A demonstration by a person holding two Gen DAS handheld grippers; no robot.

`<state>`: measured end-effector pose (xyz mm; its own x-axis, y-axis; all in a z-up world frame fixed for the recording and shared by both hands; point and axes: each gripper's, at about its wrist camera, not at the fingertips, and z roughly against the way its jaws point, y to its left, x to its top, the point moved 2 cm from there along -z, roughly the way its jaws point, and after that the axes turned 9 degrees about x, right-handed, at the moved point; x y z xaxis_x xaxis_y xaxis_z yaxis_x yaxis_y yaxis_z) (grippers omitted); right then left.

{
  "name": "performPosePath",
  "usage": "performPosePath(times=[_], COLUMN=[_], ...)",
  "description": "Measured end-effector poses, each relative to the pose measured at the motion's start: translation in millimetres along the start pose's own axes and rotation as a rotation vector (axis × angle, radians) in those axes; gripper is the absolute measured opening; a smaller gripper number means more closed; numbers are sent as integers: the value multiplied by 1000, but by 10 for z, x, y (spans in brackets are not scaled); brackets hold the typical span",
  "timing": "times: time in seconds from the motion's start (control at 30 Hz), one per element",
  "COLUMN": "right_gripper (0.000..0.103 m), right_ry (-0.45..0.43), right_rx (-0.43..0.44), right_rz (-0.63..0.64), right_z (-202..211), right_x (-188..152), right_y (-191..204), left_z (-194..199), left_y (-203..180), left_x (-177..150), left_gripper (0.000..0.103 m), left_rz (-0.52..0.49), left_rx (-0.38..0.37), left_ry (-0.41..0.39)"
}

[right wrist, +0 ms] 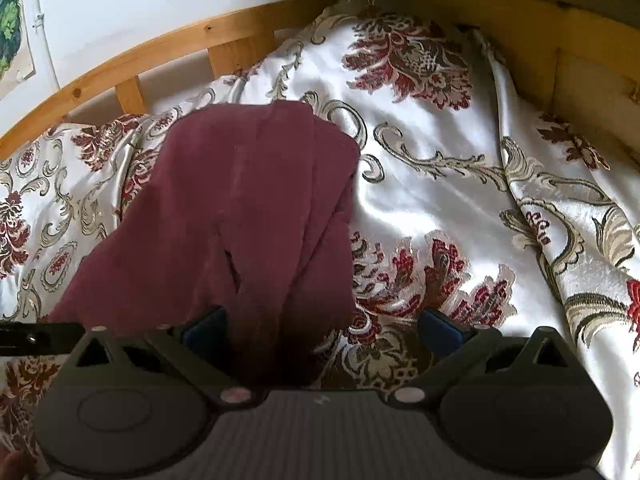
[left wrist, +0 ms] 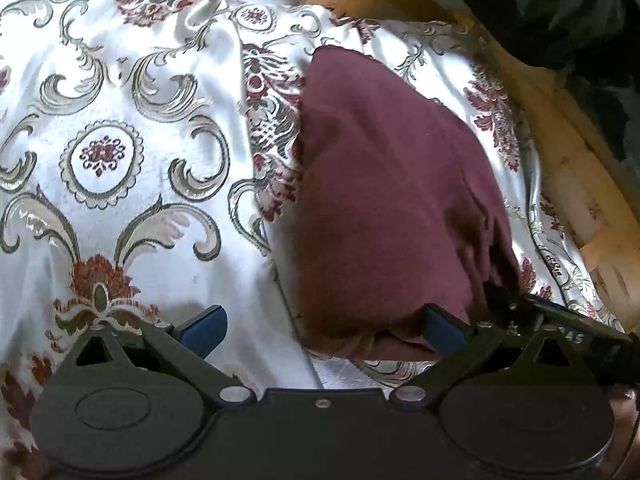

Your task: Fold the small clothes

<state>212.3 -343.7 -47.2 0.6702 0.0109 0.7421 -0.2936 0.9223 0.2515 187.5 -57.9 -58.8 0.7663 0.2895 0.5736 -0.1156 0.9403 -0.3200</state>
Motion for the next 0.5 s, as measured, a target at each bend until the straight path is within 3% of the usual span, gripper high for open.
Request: performPosePath(times=[0.23,0.33,0.5], right_gripper=[103,103,103], right_ry=[-172,-244,-210], right_rx=[16,87,134], right_rz=[9,-25,27], right_z=[236,332,254], right_x=[97,131,137], right_y=[38,11,104], left_z=[-14,-28,-40], left_y=[17,19,17], left_x=[-17,-23,-30], left_gripper=[102,102,102], left_rz=[2,8,11], left_rx=[7,9,13], left_ry=[4,8,12])
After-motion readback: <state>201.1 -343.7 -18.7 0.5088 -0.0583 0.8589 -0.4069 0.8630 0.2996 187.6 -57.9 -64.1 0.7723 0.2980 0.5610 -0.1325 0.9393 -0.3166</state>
